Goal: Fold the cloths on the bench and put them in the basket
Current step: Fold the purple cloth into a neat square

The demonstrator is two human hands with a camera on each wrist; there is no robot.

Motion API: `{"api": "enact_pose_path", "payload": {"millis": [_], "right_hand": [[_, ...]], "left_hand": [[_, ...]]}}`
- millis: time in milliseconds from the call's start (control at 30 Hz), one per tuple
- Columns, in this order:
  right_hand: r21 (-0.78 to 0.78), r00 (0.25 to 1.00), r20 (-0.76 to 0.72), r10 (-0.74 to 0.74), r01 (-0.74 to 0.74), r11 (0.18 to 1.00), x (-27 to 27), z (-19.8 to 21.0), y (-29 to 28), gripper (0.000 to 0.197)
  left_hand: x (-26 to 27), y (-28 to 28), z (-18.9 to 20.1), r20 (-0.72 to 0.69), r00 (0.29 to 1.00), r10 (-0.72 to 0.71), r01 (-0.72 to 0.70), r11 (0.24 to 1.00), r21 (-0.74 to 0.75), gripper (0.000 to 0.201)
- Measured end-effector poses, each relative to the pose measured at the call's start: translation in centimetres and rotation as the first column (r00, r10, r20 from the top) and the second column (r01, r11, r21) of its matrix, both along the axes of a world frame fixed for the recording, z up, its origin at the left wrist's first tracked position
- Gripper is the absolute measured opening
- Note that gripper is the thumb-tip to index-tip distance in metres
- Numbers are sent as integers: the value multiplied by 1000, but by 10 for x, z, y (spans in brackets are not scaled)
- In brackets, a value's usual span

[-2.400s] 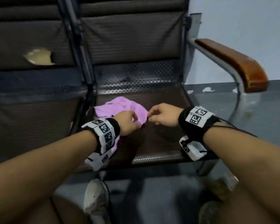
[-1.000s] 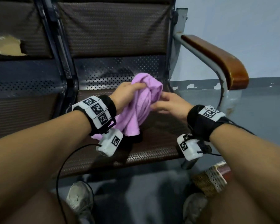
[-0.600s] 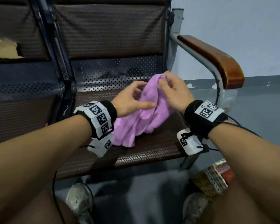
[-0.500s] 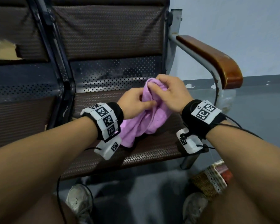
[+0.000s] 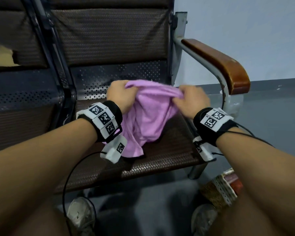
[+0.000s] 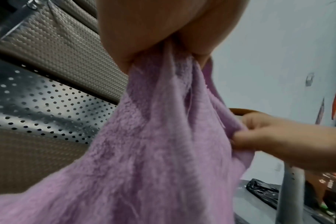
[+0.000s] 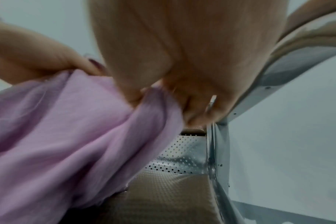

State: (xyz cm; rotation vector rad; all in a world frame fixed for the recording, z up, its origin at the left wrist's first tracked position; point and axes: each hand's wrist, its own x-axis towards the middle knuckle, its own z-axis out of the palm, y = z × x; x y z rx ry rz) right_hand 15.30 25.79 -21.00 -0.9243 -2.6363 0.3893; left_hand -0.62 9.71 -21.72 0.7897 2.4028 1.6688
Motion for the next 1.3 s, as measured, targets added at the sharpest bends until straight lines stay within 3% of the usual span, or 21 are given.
{"api": "enact_pose_path", "payload": {"millis": [67,100,167,233,333,433,533,633,700,767,833,933,967,1033,1100,1133,1200,1300], "right_hand": [[54,941,-324,-99,123,991,-3,10,0,12],[31,906,-406,-123,147,989,-5,13,2,13],[-13,921,-351,-169,175,984,-7,11,4,17],[-56,978,-137,-156,149,987,-6,4,5,27],[-207,999,17,50,-45,977,-3,-6,1,37],[-341,965,-69,251,-260,903,0,-8,-8,27],[-274,904,-205,376,-422,864,2,-4,-17,5],[-229,810,-342,476,-563,794,6,3,-24,38],[-208,802,-252,541,-591,779,4,5,-29,42],[-234,819,13,573,-555,798,3,1,-31,41],[-258,792,294,534,-473,843,4,-4,-34,38],[-197,824,424,375,-320,927,2,-9,-34,31],[-100,878,391,278,-259,961,-2,-7,-31,29],[124,990,115,80,-94,988,-10,1,-26,25],[180,975,-216,51,-12,984,-16,8,-27,21],[175,953,-295,76,-25,984,-18,9,-29,19],[126,944,-305,127,-92,988,-22,8,-35,18],[45,952,-153,267,-263,964,-25,2,-44,18]], "left_hand": [[-5,-1,2,27,993,116,-114,992,-47,53],[-7,-1,4,38,987,155,-154,987,-39,61],[-10,-1,8,116,974,195,-201,978,46,64],[-14,-2,8,200,957,209,-229,970,79,55],[-20,-7,4,265,953,145,-170,983,71,27],[-23,-13,-1,288,953,93,-114,992,59,22],[-23,-17,-4,276,952,129,-131,991,-11,27],[-21,-21,-5,179,972,149,-125,982,-140,30],[-17,-22,3,241,963,119,-101,991,-88,25],[-15,-20,11,324,939,113,-117,993,-8,26],[-15,-16,15,340,936,93,-98,995,-4,26],[-8,-15,16,400,915,54,-108,988,113,29],[-6,-15,16,416,908,50,-127,979,159,32],[-4,-14,19,413,909,58,-170,955,242,35],[-10,-17,21,442,897,7,-159,938,307,48],[-12,-19,20,429,903,-25,-127,938,321,52],[-11,-26,17,325,945,-38,-44,970,239,33],[-10,-31,13,269,963,22,-56,991,120,14]]}}
